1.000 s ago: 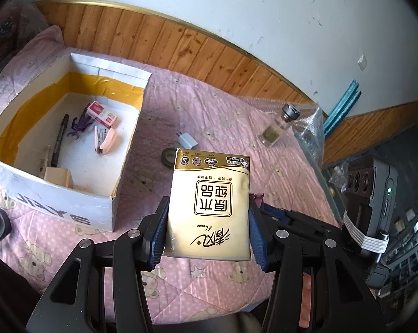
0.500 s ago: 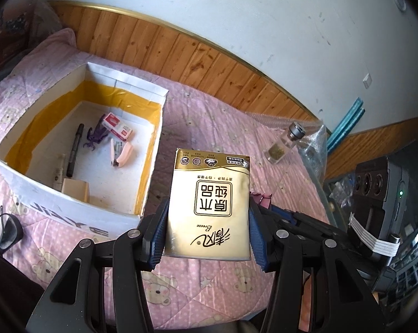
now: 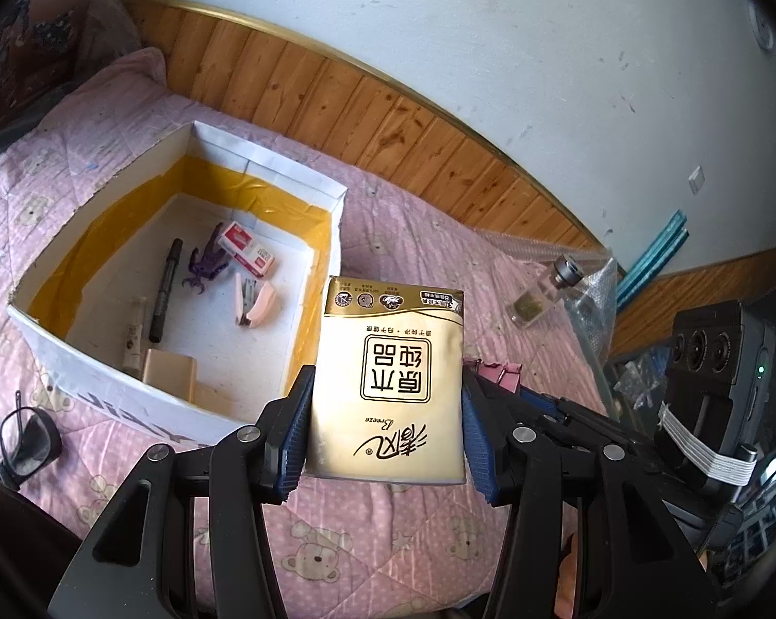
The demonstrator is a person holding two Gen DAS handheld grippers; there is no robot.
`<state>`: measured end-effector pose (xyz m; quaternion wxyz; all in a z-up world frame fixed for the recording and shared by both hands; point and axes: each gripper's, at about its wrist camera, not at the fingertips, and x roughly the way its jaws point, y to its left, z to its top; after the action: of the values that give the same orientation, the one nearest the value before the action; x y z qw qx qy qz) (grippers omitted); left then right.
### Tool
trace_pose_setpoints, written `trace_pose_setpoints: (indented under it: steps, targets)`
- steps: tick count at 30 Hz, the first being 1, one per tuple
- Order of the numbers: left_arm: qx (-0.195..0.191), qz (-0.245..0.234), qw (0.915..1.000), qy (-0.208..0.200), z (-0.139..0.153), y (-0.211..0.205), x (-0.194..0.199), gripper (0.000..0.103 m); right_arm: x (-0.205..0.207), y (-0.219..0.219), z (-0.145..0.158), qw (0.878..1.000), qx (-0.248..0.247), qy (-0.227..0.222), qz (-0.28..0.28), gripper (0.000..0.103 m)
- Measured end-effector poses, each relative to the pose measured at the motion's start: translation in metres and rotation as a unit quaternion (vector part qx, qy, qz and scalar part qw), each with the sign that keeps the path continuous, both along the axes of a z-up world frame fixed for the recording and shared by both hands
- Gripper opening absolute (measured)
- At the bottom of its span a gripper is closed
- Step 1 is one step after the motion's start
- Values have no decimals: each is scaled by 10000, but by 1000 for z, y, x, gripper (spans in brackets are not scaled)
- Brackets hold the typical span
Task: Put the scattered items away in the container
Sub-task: 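Carry tissue pack in left tool while right tool carries binder clips to box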
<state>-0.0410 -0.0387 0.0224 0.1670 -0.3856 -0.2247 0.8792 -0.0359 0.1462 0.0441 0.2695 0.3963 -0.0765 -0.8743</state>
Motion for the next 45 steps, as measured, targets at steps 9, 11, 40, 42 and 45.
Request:
trace_pose_setpoints:
  steps: [9, 11, 40, 42, 45]
  targets:
    - [86, 223, 9997, -70, -2, -19, -16, 53, -14, -17, 6, 9998, 1, 30, 177, 26]
    - [151, 277, 9994, -113, -3, -25, -21, 53, -18, -20, 7, 9998, -21, 21, 215, 26]
    - [896, 959, 9881, -801, -30, -68, -88, 53, -65, -58, 0, 9979, -10, -170, 628, 26]
    - [940, 998, 9866, -886, -33, -69, -92, 53, -68, -61, -2, 9976, 1, -188, 668, 26]
    - [993, 1057, 9842, -1019, -39, -72, -98, 53, -72, -67, -5, 9971, 38, -204, 732, 26]
